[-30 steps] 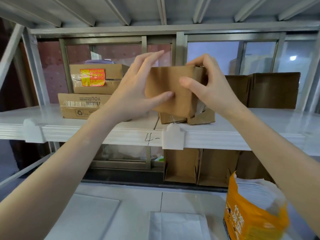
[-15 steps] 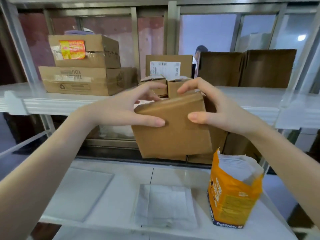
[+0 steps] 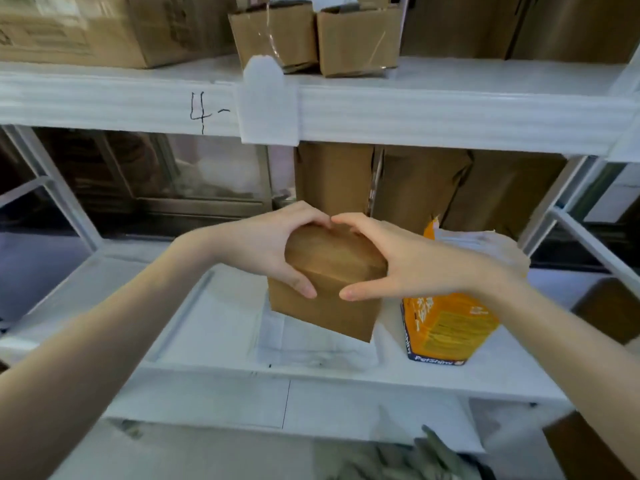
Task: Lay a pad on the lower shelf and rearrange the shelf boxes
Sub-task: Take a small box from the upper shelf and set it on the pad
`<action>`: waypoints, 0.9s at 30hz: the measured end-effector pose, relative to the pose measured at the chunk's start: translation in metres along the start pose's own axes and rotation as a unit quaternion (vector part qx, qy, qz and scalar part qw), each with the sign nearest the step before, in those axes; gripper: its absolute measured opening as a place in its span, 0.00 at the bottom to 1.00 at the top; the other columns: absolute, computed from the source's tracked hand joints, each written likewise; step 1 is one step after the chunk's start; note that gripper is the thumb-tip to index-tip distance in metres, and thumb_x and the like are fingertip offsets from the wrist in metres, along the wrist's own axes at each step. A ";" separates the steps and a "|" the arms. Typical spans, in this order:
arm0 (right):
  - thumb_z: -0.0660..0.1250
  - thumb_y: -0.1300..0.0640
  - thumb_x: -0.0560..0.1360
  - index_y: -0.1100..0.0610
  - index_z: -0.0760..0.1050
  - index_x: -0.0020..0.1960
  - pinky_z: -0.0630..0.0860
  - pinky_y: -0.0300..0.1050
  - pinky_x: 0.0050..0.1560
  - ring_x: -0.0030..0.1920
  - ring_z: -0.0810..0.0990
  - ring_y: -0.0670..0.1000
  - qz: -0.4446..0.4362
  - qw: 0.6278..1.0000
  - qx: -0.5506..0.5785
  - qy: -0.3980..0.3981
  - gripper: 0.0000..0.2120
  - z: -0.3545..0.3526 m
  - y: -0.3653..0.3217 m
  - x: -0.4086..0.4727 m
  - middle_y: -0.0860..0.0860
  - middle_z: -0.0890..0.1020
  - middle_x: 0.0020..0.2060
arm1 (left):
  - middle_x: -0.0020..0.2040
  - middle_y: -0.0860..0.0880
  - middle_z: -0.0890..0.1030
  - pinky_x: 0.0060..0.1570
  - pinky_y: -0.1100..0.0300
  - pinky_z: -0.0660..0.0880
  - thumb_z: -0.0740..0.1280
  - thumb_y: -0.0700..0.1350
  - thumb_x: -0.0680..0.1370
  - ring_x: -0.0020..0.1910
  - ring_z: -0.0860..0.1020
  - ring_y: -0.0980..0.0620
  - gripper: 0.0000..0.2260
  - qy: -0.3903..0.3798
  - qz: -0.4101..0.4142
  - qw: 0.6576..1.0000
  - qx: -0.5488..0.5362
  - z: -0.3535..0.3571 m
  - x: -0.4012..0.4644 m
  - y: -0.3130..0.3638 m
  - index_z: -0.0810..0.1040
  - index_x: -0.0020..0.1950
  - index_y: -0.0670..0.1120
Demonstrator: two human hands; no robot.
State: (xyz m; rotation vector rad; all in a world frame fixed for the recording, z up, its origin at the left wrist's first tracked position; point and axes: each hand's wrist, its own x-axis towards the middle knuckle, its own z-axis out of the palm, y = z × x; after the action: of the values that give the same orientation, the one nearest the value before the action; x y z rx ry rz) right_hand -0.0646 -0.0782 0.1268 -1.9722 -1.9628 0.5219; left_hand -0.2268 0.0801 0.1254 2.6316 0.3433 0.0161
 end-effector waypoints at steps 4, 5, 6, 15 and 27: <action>0.71 0.40 0.66 0.44 0.56 0.68 0.72 0.49 0.60 0.61 0.68 0.47 0.035 0.999 0.002 0.005 0.37 0.033 0.027 0.025 0.46 0.68 0.64 | 0.63 0.56 0.64 0.56 0.80 0.60 0.78 0.56 0.62 0.59 0.63 0.63 0.41 -0.017 -0.008 1.000 0.004 0.030 0.026 -0.032 0.62 0.69 0.54; 0.72 0.41 0.66 0.45 0.57 0.68 0.72 0.49 0.60 0.61 0.69 0.48 0.042 0.999 0.002 0.003 0.37 0.041 0.034 0.032 0.47 0.68 0.63 | 0.63 0.56 0.63 0.59 0.75 0.62 0.78 0.57 0.62 0.60 0.63 0.61 0.41 -0.015 -0.014 1.000 0.006 0.039 0.031 -0.041 0.62 0.69 0.54; 0.72 0.42 0.66 0.46 0.57 0.68 0.72 0.49 0.60 0.61 0.69 0.48 0.046 0.999 -0.001 0.001 0.37 0.051 0.043 0.039 0.48 0.68 0.64 | 0.63 0.56 0.63 0.62 0.68 0.64 0.78 0.57 0.62 0.62 0.64 0.59 0.41 -0.010 -0.020 1.000 0.010 0.051 0.036 -0.052 0.62 0.70 0.54; 0.71 0.47 0.65 0.50 0.61 0.68 0.67 0.54 0.62 0.65 0.64 0.53 0.079 0.992 -0.088 -0.053 0.35 0.146 0.117 0.107 0.50 0.68 0.66 | 0.66 0.51 0.64 0.63 0.50 0.65 0.73 0.62 0.64 0.66 0.65 0.48 0.40 0.005 -0.102 0.991 0.083 0.152 0.072 -0.135 0.59 0.71 0.54; 0.65 0.57 0.72 0.56 0.64 0.70 0.63 0.55 0.68 0.71 0.60 0.57 0.122 0.983 -0.140 -0.007 0.27 0.236 0.168 0.112 0.55 0.62 0.72 | 0.68 0.48 0.66 0.63 0.46 0.62 0.73 0.57 0.66 0.68 0.62 0.45 0.35 0.015 -0.157 0.984 0.089 0.231 0.094 -0.180 0.63 0.68 0.50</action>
State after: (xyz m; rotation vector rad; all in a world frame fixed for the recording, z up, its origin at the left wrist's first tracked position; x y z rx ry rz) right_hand -0.0253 0.0223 -0.1645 -2.4075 -1.8989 0.3291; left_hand -0.1619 0.1497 -0.1675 2.7216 0.7998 -0.0825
